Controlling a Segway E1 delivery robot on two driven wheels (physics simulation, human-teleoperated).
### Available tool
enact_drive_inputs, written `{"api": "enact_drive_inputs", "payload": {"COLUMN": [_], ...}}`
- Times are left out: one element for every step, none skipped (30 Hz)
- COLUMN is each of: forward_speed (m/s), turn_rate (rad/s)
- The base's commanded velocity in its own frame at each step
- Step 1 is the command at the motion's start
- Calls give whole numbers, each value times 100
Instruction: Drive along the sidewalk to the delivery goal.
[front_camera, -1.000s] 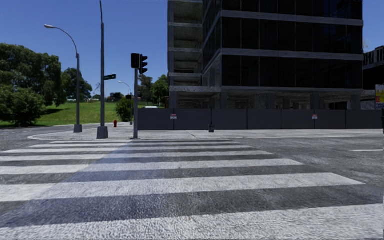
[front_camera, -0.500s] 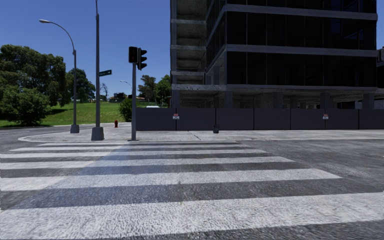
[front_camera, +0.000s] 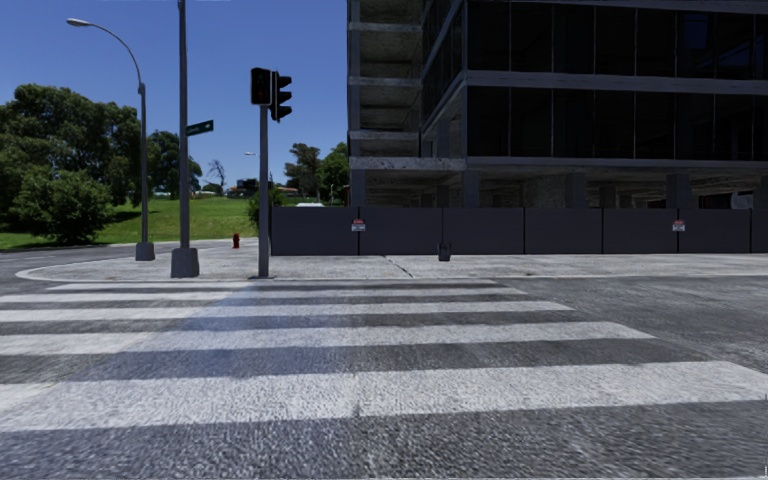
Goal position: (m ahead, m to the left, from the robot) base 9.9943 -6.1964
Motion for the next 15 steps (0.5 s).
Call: {"api": "enact_drive_inputs", "payload": {"forward_speed": [149, 149, 149, 149, 149, 149, 149, 149, 149, 149, 149, 149, 149, 149, 149], "turn_rate": [0, 0, 0, 0, 0, 0, 0, 0, 0, 0, 0, 0, 0, 0, 0]}}
